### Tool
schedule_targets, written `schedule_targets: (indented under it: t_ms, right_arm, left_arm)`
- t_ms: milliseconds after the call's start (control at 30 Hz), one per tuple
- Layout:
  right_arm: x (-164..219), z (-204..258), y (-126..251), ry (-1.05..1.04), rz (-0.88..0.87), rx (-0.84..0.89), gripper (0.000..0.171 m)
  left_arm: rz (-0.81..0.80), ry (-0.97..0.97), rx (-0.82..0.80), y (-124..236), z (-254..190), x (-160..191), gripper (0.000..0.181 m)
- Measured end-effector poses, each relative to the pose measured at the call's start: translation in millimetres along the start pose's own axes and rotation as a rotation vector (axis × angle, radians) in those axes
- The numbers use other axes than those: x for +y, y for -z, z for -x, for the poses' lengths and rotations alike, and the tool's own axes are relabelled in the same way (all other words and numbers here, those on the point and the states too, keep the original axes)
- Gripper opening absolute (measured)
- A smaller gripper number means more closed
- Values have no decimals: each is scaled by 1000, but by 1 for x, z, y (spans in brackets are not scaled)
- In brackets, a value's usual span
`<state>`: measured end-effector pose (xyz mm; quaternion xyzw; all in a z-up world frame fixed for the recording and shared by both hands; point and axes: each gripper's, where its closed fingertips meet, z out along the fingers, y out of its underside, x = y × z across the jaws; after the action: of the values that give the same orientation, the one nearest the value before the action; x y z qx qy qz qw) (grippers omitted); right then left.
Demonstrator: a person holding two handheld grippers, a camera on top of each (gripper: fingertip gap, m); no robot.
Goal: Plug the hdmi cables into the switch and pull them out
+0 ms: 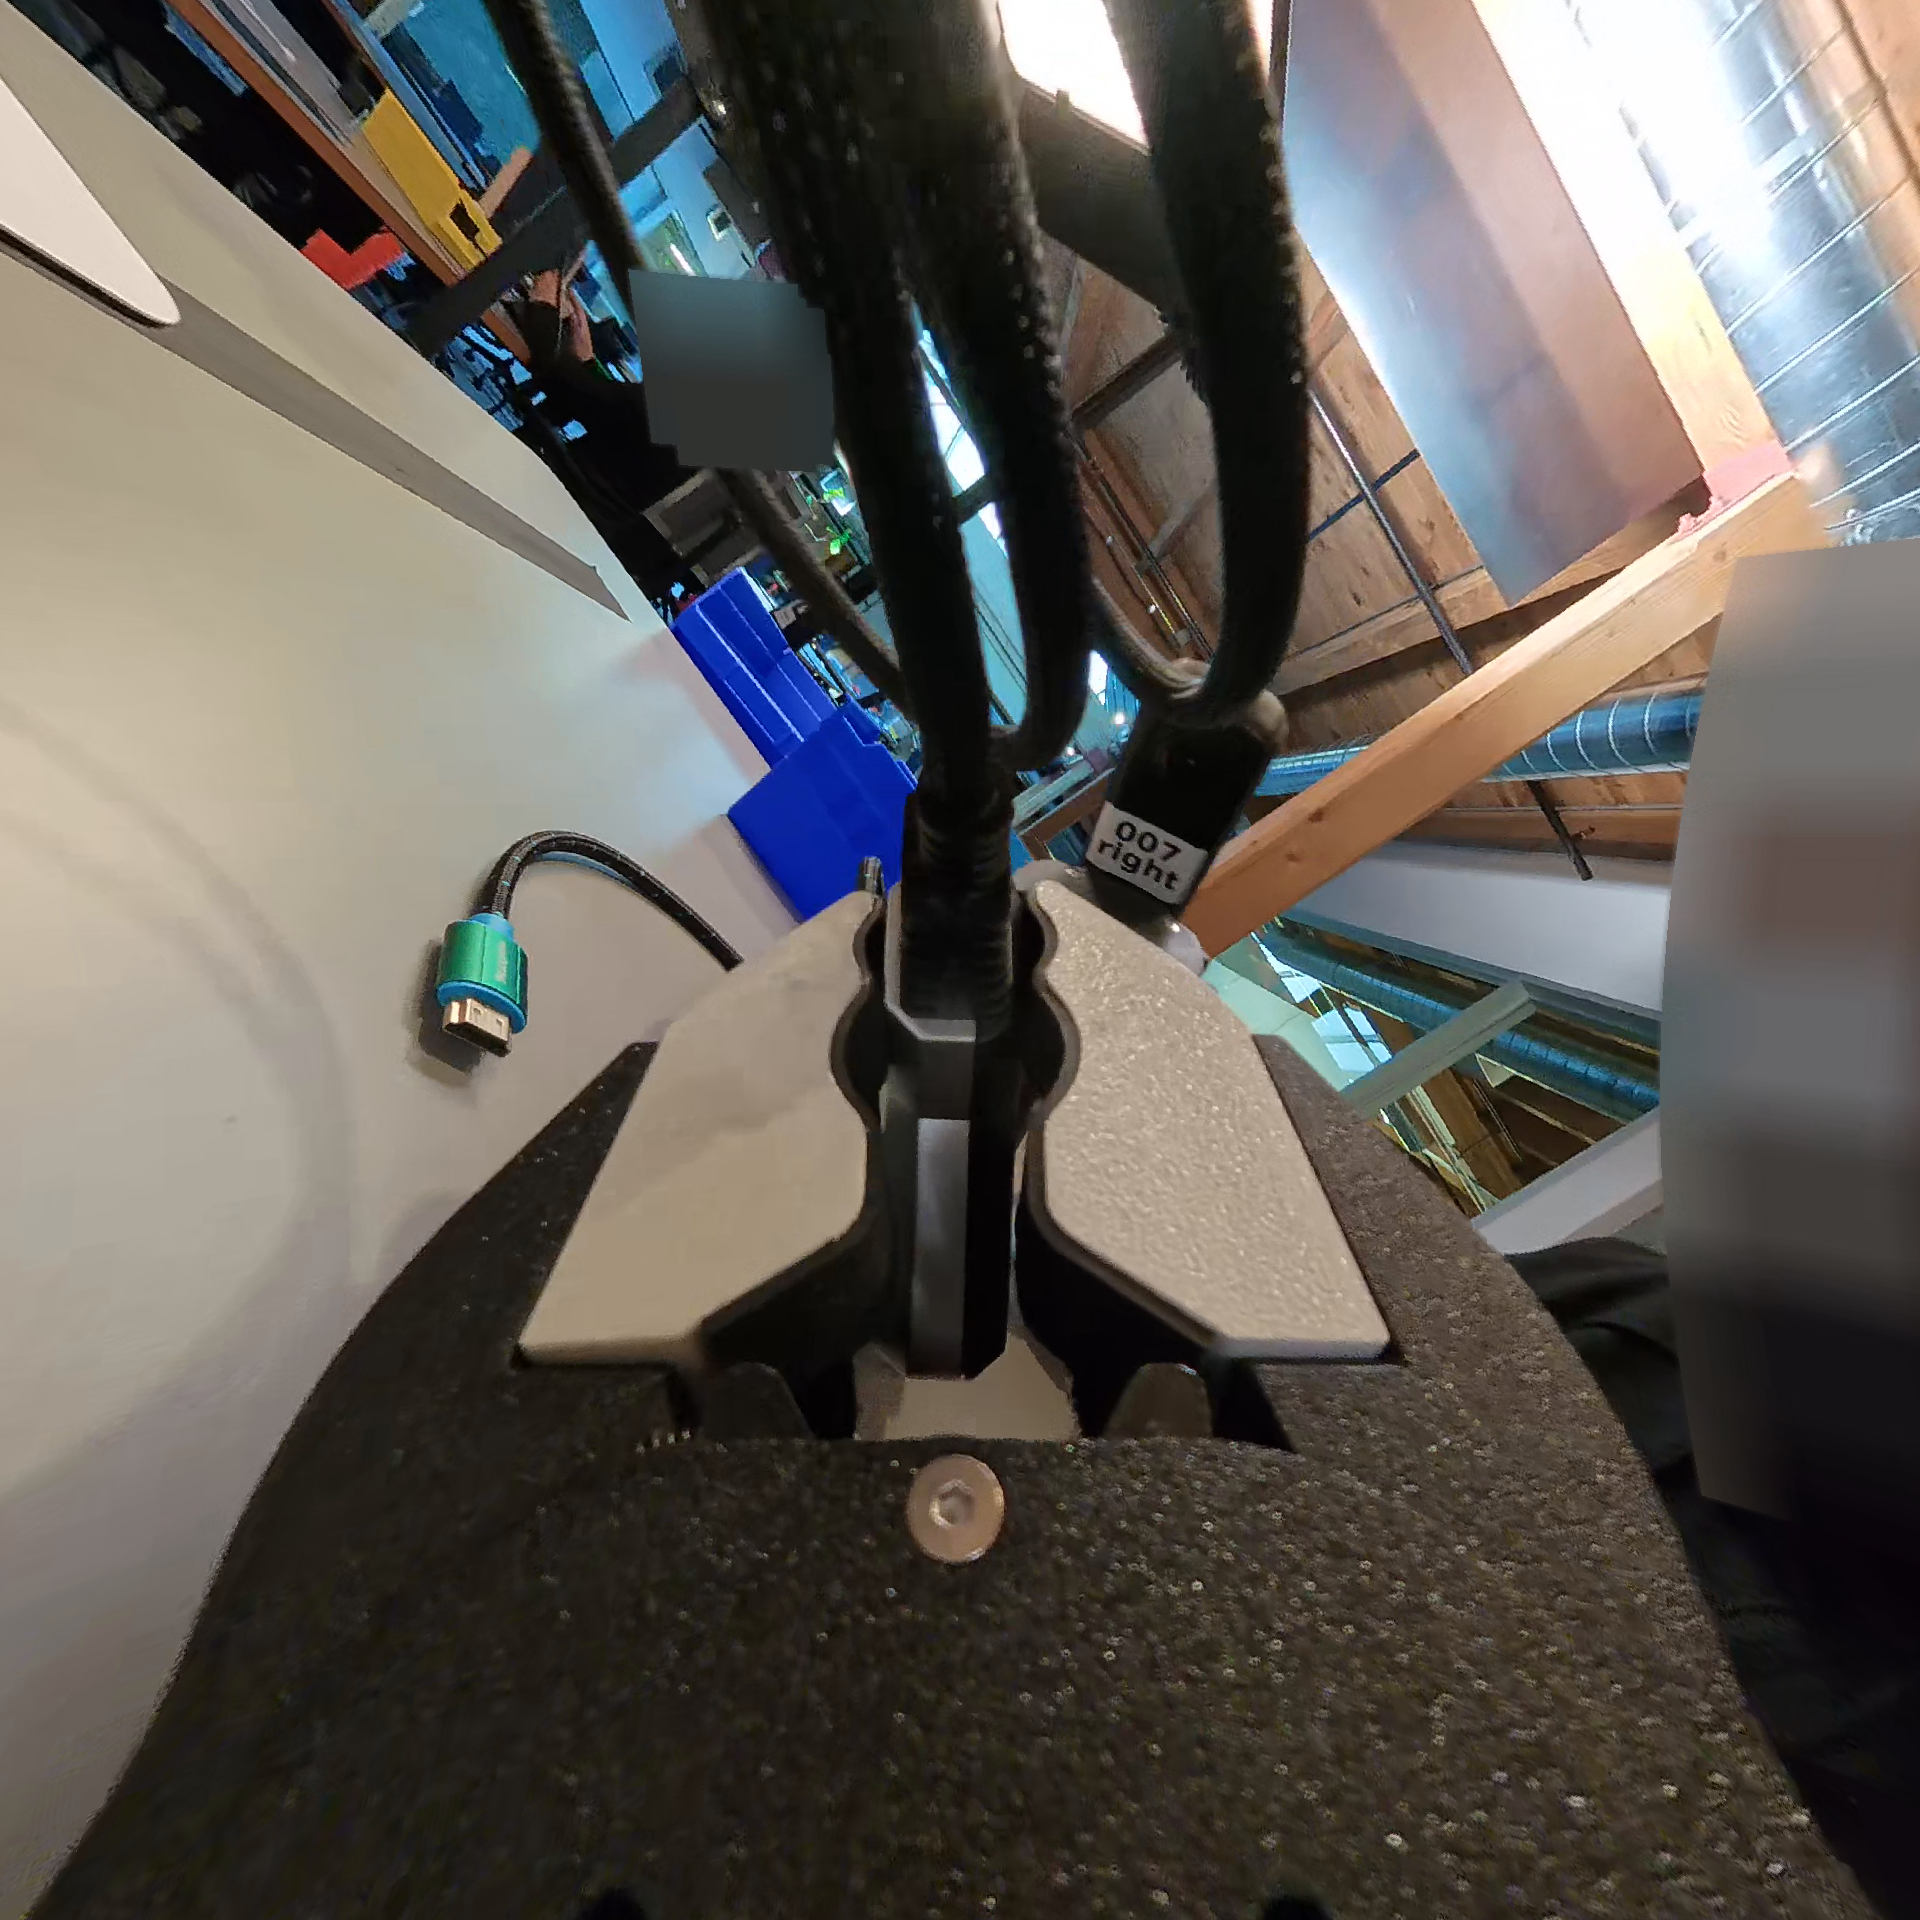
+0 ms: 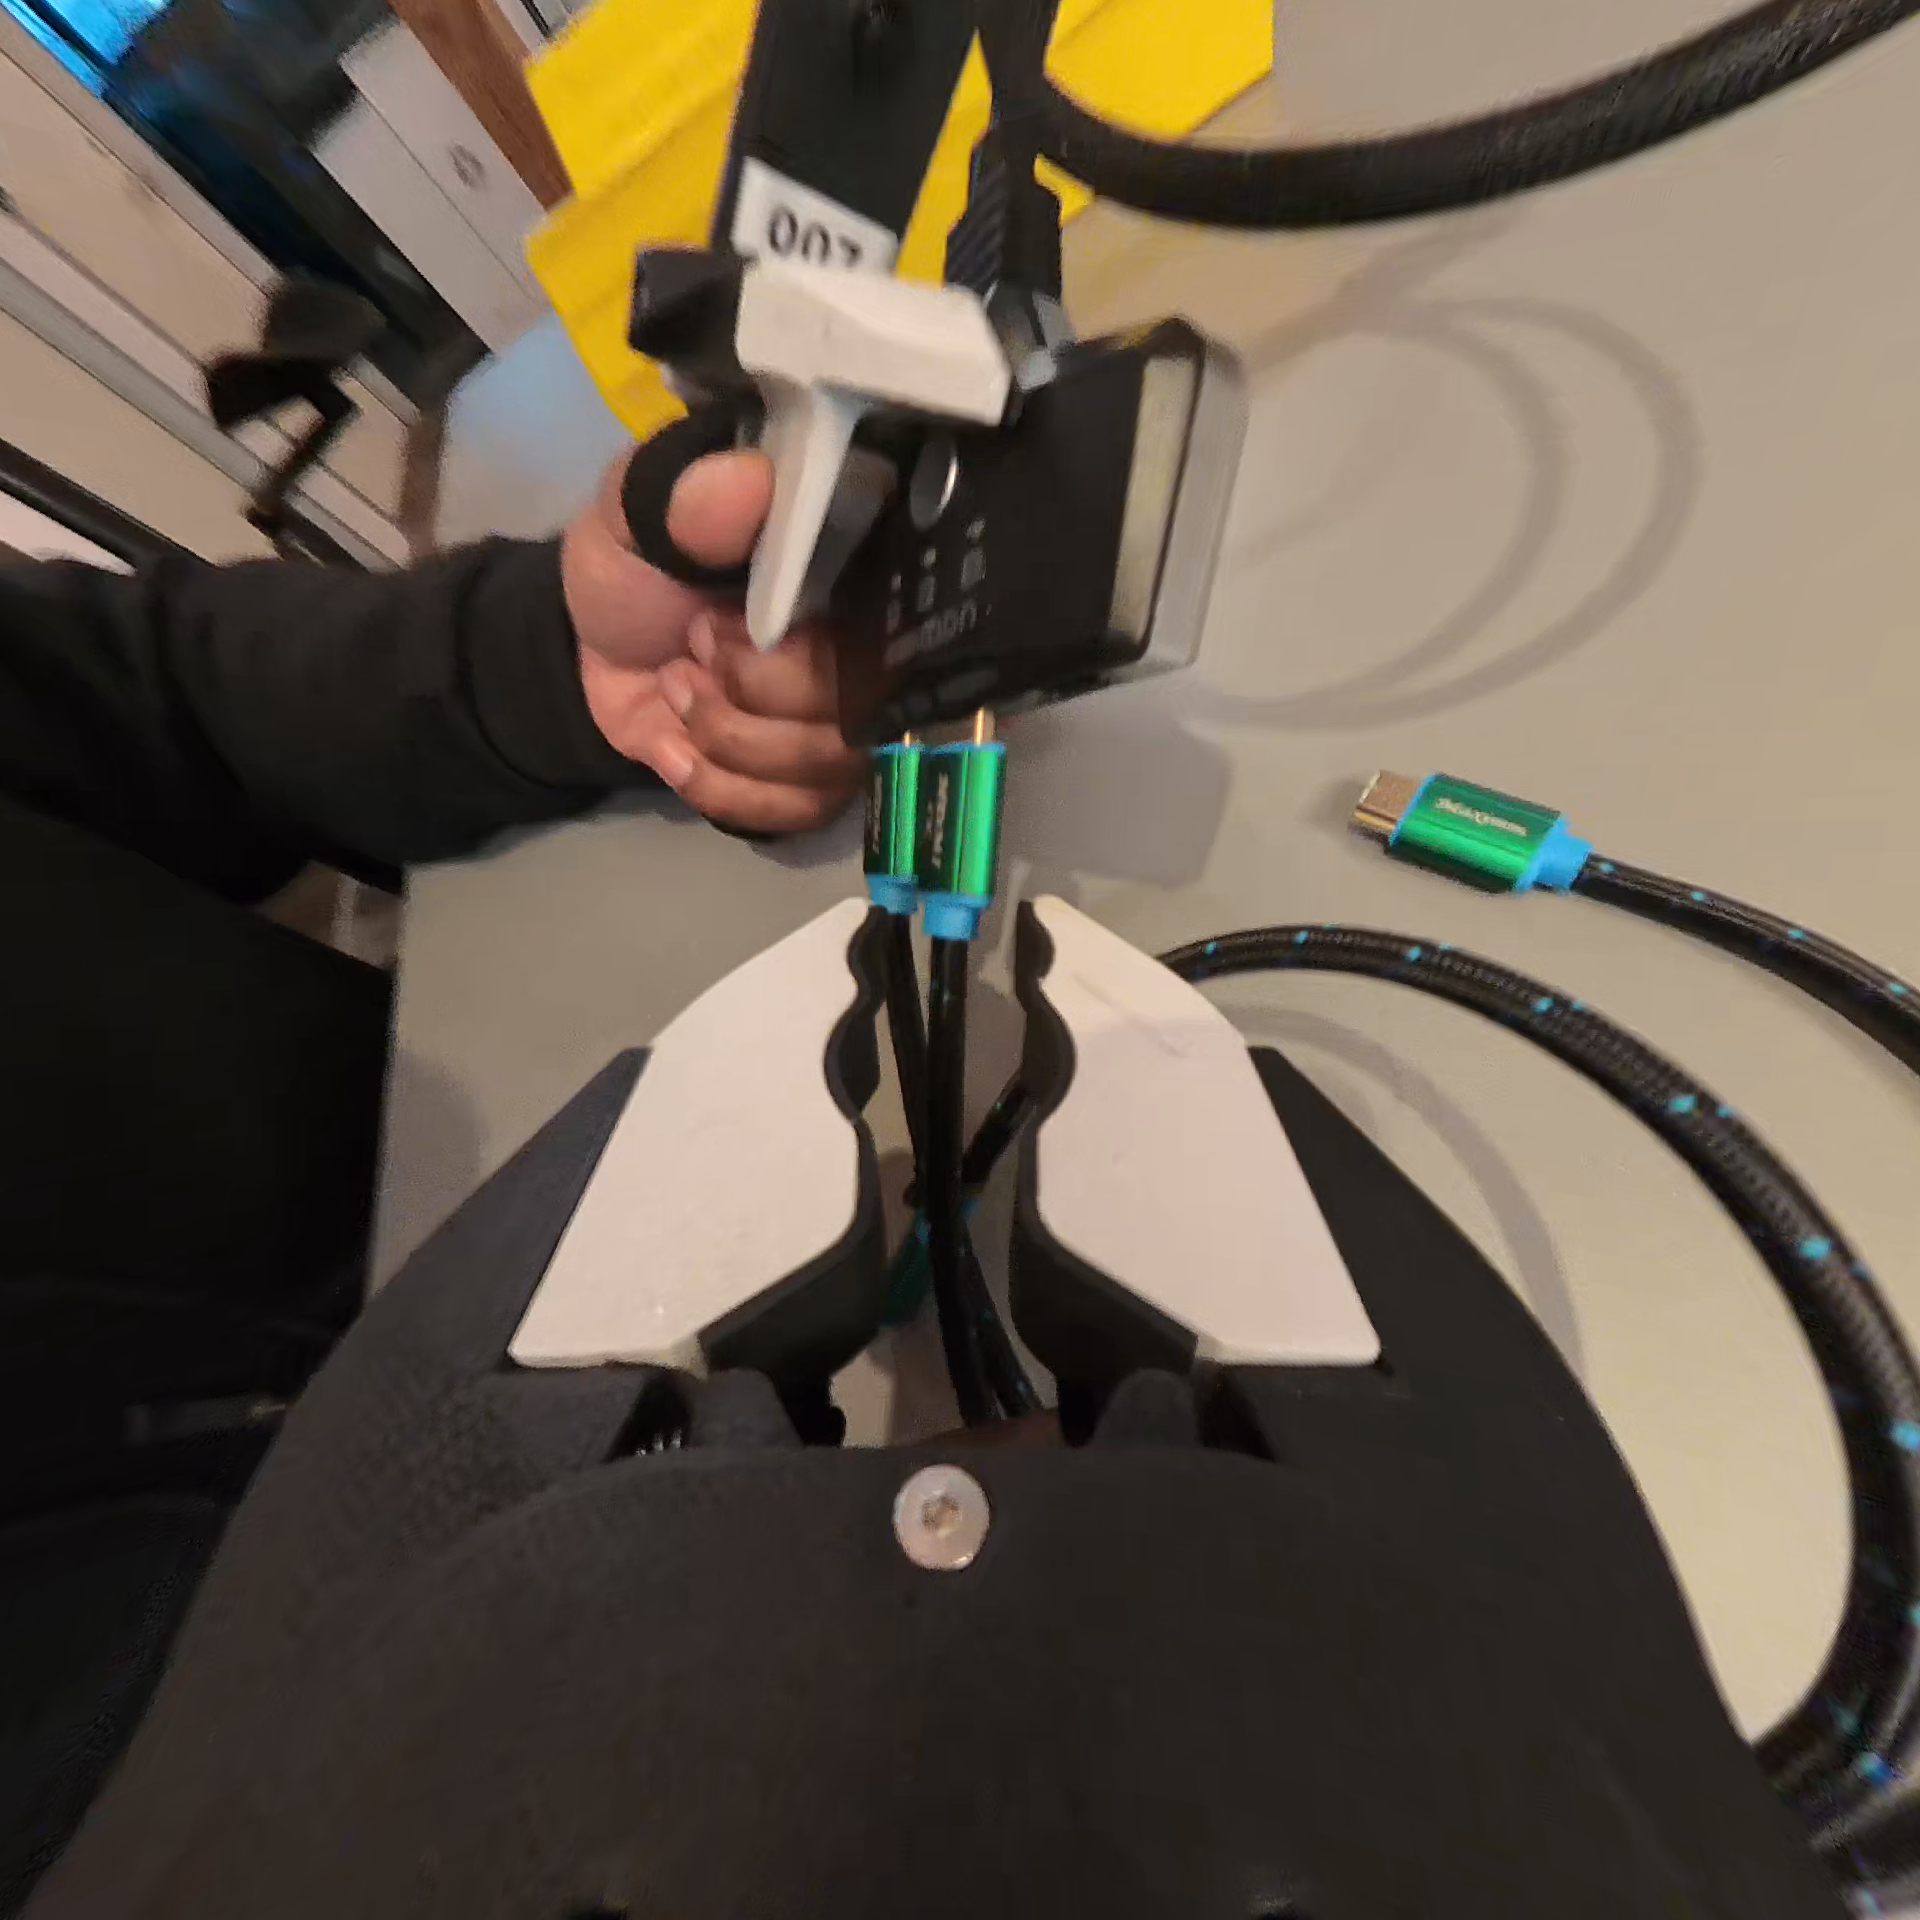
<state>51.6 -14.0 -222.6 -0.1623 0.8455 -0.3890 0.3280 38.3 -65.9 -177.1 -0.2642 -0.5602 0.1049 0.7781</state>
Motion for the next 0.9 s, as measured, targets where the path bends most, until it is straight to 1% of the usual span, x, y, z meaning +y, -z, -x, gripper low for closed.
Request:
schedule_targets:
  t_ms: [100,200,333,433,567,767,900]
  right_arm:
    - [10,-4,-3,93,87,108,21]
    - [8,-11,-5,178,94,228,9]
    - [6,-17,-6,292,95,323,9]
    - [4,-22,-6,359,93,377,9]
    - [-2,-25,-4,373,49,388,9]
    - [-2,-26,-4,430,53,401,8]
    - [-2,-26,-4,417,46,388,8]
  left_arm:
    - [-28,-17,-18,1,1,-3,22]
    - [-53,-26,-26,2,1,-5,22]
    - [-78,2,-43,3,5,-8,22]
    - [-65,14,-76,4,10,-7,22]
    - [-59,10,-93,6,12,-8,23]
    - [-28,-23,-111,4,11,-2,23]
    - [-28,-8,-112,4,12,-2,23]
